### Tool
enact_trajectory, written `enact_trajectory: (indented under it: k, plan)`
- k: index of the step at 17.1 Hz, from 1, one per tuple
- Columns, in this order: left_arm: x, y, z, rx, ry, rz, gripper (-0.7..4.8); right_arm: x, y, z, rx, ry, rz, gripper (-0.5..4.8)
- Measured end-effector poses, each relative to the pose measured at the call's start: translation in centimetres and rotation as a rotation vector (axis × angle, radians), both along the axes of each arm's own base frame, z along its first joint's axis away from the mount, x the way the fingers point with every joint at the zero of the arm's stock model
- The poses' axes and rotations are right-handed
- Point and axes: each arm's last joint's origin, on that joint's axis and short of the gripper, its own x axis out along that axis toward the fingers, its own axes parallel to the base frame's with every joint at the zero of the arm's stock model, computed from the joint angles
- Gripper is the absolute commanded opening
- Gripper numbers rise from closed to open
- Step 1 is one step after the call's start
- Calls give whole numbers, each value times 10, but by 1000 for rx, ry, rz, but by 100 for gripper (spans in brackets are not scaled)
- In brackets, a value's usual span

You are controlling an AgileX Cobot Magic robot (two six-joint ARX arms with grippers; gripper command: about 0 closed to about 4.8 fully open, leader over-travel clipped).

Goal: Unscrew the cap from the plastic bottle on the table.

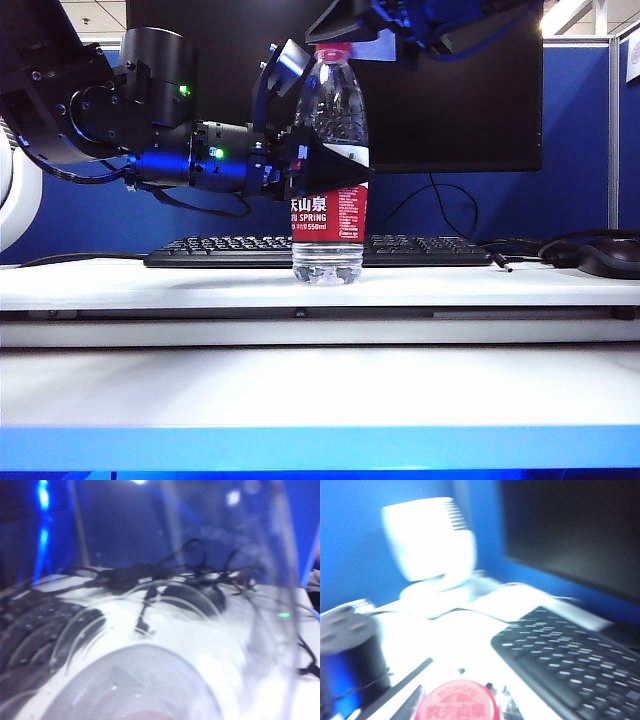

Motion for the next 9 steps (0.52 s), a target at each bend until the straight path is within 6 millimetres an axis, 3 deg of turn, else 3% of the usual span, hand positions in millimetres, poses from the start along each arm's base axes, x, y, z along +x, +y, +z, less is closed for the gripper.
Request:
enact_trajectory:
  k: [4, 9]
  plan:
    - [-2, -2, 0, -1, -3, -36, 236, 9, -23, 1, 7, 1, 191, 40]
    - [-3, -3, 0, 0, 4, -60, 208, 12, -29, 2, 29, 21, 223, 40]
